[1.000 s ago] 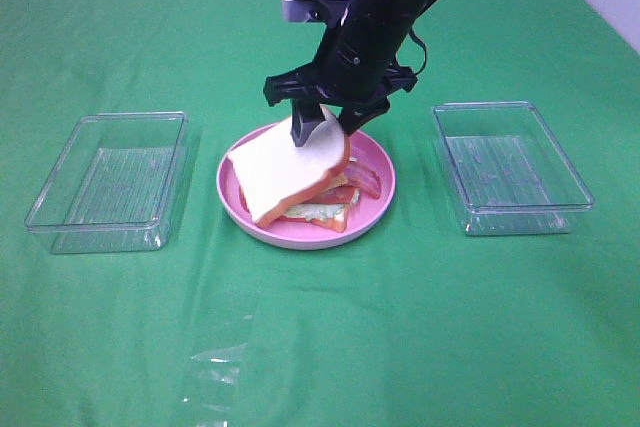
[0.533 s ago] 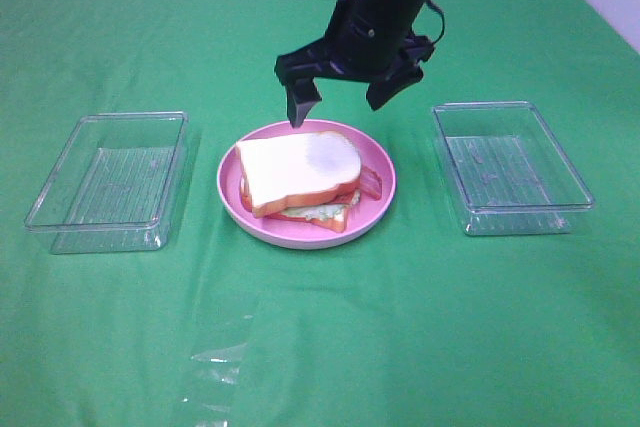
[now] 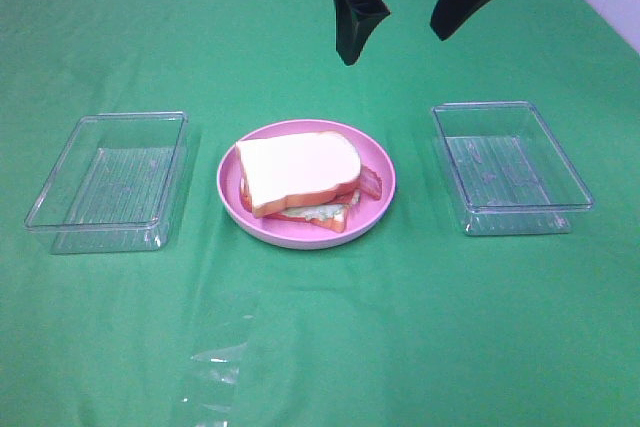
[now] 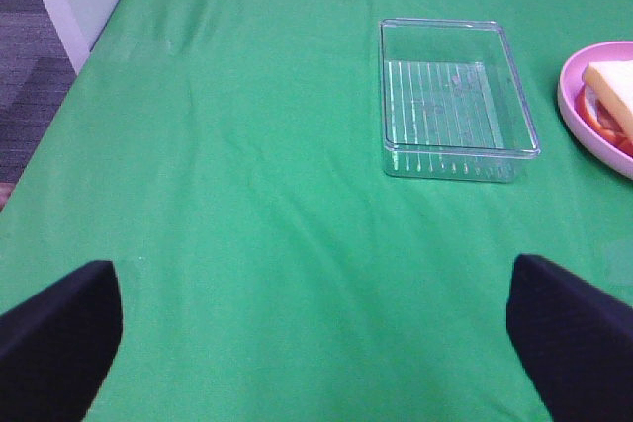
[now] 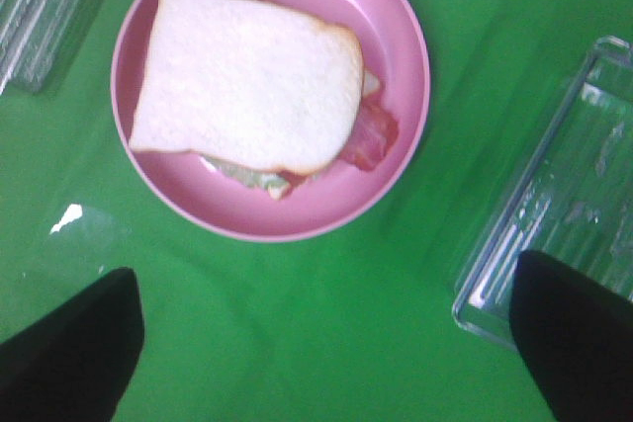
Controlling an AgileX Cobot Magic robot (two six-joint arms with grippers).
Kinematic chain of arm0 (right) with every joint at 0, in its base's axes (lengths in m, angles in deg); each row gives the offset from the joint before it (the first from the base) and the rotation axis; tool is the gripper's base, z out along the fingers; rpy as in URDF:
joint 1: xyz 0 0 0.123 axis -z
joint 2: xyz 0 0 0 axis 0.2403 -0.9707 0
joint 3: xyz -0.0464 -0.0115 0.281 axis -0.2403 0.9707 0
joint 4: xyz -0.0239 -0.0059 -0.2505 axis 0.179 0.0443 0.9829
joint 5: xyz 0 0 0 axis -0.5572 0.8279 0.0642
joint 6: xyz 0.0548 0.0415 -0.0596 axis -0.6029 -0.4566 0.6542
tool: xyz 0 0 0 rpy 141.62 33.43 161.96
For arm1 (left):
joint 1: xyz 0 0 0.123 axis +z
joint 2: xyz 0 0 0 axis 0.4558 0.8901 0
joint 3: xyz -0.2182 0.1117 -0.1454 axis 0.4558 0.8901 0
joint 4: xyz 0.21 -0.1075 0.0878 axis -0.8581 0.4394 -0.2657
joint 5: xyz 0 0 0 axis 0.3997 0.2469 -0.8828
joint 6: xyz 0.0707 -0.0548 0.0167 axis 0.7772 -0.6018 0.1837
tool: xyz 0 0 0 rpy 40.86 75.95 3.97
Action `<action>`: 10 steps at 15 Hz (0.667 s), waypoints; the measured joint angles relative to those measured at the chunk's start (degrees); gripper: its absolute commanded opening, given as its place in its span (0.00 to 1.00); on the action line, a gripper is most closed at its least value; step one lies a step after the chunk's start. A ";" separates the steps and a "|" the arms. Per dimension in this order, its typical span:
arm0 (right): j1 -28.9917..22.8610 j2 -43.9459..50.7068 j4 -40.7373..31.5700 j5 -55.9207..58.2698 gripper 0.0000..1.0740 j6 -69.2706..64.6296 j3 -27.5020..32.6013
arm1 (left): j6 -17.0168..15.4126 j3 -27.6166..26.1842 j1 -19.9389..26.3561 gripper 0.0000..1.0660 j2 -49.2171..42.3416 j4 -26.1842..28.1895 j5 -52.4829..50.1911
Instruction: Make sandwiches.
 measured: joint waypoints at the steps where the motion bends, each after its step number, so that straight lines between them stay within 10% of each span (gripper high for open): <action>1: 0.00 0.46 -0.06 1.26 0.89 0.00 0.00 | 0.00 0.00 0.00 0.94 0.00 0.00 0.00; 10: 0.00 21.66 -5.44 1.83 0.89 -0.46 28.19 | 0.00 0.00 0.00 0.94 0.00 0.00 0.00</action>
